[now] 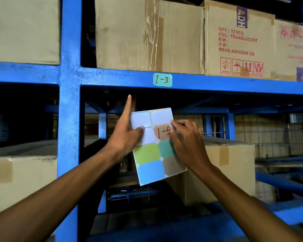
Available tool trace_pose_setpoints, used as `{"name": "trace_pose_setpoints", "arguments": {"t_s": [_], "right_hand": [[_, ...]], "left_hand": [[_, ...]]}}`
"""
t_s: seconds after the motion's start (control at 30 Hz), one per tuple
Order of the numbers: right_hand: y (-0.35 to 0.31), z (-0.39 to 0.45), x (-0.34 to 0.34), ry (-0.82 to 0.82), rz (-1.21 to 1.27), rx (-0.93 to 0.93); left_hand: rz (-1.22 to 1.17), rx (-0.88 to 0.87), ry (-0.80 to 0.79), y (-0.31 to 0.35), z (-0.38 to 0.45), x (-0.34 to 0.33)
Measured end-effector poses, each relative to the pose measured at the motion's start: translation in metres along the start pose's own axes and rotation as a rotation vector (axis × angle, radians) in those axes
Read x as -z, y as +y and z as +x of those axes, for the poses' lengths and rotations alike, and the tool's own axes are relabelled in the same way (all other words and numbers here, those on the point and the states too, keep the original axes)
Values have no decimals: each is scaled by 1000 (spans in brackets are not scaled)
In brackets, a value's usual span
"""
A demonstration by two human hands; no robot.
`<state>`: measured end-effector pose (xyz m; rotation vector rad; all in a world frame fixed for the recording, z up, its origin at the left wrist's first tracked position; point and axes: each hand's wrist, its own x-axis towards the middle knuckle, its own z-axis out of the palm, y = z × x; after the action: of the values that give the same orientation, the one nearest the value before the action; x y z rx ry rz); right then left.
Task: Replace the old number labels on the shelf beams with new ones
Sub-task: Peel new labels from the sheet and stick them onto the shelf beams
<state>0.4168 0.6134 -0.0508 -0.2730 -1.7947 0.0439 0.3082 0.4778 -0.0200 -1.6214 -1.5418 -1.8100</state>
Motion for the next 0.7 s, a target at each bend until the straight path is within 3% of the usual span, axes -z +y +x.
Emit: {"name": "trace_pose_setpoints", "arguments": {"t_s": [0.2, 0.43, 0.57, 0.7], "right_hand": [[3, -25, 7, 51, 34, -65], [5, -83, 15, -131, 208, -74], [13, -120, 26, -167, 361, -229], [34, -155, 27, -193, 437, -461]], "left_hand": [[56, 3, -61, -9, -22, -11], [136, 271, -58, -44, -73, -26], [152, 392, -104, -58, -106, -40], [325, 225, -283, -76, -147, -52]]}}
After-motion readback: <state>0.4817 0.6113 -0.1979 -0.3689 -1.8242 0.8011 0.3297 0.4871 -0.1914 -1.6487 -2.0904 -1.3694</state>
